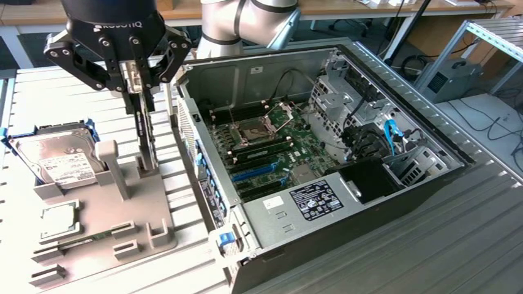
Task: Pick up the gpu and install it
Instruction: 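Pick up the gpu and move the gpu toward the slot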
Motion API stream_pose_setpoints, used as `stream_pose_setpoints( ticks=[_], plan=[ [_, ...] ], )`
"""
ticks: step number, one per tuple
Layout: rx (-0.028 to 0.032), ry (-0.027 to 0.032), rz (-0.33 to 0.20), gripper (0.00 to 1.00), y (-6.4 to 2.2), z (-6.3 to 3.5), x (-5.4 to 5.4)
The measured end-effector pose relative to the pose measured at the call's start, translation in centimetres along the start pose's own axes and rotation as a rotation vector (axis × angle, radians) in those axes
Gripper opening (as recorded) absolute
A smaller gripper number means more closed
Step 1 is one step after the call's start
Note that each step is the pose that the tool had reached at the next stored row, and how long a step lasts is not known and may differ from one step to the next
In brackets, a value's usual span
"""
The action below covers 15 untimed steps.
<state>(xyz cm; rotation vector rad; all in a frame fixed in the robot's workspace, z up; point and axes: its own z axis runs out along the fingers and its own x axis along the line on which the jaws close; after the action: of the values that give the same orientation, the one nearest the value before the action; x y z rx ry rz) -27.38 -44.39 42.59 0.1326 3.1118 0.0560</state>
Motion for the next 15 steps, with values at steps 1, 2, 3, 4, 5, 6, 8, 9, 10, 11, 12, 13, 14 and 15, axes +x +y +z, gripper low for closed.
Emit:
stream_pose_setpoints(
  ticks=[1,2,3,4,5,6,8,9,10,11,12,13,14,15],
  plan=[
    [0.0005,0.0,0.0,0.27,0.01,0.0,-0.05],
    [0.0011,-0.0001,0.0,0.27,0.01,0.0,-0.1],
    [0.0017,-0.0002,0.0,0.27,0.01,0.01,-0.14],
    [0.0027,-0.0002,0.0,0.27,0.02,0.0,-0.18],
    [0.0037,-0.0003,0.0,0.27,0.02,0.01,-0.24],
    [0.0044,-0.0003,0.0,0.27,0.02,0.01,-0.28],
    [0.0057,-0.0005,0.0,0.27,0.03,0.01,-0.4],
    [0.0061,-0.0005,0.0,0.27,0.04,0.01,-0.47],
    [0.0065,-0.0005,0.0,0.27,0.04,0.02,-0.53],
    [0.0069,-0.0005,0.0,0.27,0.05,0.02,-0.64],
    [0.0071,-0.0006,0.0,0.27,0.06,0.02,-0.76],
    [0.0072,-0.0007,0.0,0.27,0.07,0.03,-0.83],
    [0.0075,-0.0006,0.0,0.27,0.08,0.03,-0.9],
    [0.0077,-0.0007,0.0,0.27,0.08,0.03,-0.98]
  ],
)
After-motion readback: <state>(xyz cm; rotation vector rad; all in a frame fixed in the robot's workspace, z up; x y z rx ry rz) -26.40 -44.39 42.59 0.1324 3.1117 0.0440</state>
